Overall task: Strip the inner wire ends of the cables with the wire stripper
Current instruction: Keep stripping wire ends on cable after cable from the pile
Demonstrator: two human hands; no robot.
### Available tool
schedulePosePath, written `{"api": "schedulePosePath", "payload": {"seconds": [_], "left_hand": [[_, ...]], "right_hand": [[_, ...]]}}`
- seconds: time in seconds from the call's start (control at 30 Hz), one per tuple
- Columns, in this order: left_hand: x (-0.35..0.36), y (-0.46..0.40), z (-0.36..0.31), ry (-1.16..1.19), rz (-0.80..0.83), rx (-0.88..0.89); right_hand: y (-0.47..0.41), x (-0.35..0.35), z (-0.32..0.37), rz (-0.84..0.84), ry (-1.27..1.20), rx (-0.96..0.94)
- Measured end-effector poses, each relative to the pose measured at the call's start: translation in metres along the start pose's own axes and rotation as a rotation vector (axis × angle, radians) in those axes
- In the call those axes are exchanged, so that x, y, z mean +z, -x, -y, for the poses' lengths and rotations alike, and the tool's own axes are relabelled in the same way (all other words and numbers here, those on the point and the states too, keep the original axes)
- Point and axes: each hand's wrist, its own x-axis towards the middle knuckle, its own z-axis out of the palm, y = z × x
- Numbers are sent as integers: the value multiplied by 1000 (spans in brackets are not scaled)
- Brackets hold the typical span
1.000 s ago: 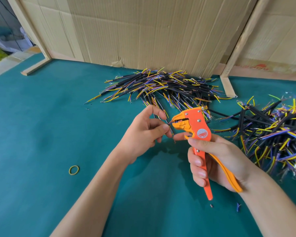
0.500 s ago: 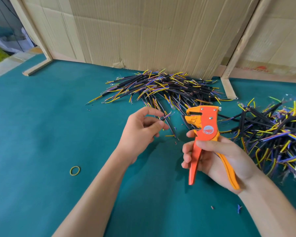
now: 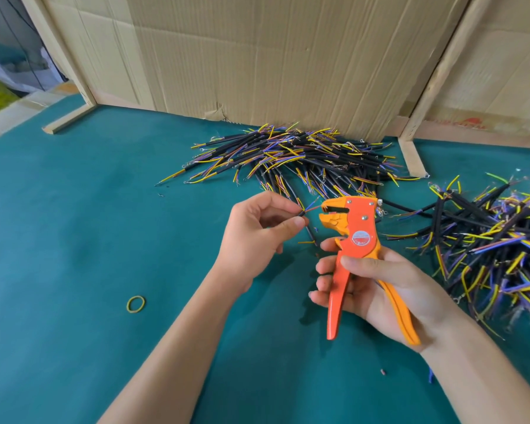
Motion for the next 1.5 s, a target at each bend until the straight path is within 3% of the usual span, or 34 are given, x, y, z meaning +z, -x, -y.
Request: {"api": "schedulePosePath", "payload": {"seconds": [0.4, 1.5], "left_hand": [[0, 0, 3, -69, 46, 38], [-2, -1, 7, -155, 33, 81]], "right_hand": [[3, -3, 4, 105, 94, 27], [-1, -10, 4, 100, 90, 51]]}}
